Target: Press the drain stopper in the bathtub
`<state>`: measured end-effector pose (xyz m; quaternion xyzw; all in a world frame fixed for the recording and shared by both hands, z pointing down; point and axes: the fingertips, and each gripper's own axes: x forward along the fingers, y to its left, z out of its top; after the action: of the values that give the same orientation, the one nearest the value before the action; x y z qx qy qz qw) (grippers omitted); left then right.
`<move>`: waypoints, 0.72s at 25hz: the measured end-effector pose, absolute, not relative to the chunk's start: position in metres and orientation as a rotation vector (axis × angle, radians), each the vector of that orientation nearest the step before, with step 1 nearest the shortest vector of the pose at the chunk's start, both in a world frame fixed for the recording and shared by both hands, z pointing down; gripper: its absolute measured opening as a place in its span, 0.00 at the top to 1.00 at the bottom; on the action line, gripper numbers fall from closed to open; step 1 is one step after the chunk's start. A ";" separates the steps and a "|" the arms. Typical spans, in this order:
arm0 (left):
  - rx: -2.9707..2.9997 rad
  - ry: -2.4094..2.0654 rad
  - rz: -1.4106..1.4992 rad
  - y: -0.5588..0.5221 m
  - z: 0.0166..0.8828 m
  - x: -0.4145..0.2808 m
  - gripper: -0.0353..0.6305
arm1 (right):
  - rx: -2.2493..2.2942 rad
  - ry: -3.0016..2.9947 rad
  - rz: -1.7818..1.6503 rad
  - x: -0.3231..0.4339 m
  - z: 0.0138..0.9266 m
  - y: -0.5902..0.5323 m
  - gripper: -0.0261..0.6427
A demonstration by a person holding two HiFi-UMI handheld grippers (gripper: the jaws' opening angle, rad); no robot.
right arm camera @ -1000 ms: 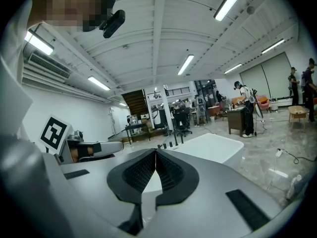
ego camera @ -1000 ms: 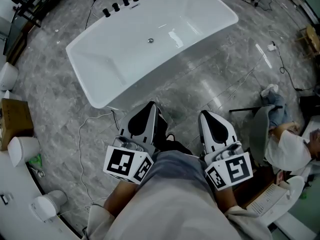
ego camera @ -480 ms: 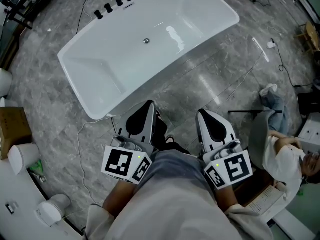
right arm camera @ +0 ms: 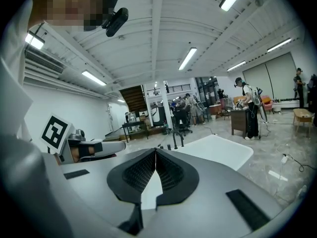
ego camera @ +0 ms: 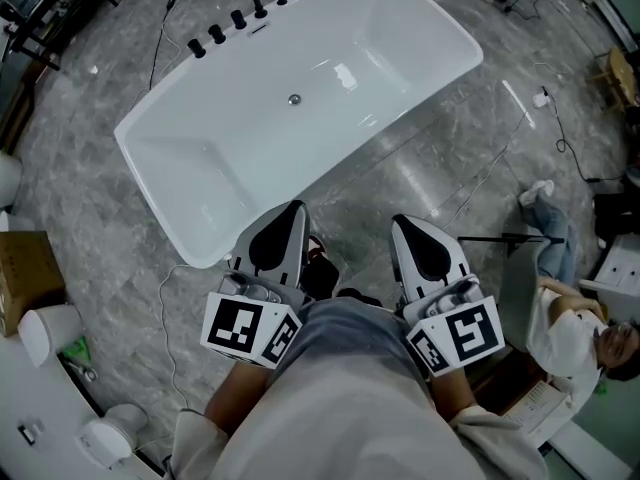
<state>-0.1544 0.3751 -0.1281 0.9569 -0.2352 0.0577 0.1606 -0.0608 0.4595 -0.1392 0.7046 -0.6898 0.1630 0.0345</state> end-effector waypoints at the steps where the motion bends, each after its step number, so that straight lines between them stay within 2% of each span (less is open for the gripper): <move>1: 2.738 -0.669 0.159 0.369 -0.130 -0.153 0.95 | 2.169 -2.120 0.492 -0.060 -0.141 0.453 0.94; 18: 2.752 -0.669 0.112 0.315 -0.137 -0.158 0.95 | 2.185 -2.109 0.431 -0.062 -0.149 0.401 0.93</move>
<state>-0.1580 0.3150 -0.1366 0.9595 -0.2334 0.0391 0.1530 -0.0617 0.4013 -0.1489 0.7119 -0.6871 0.1404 0.0369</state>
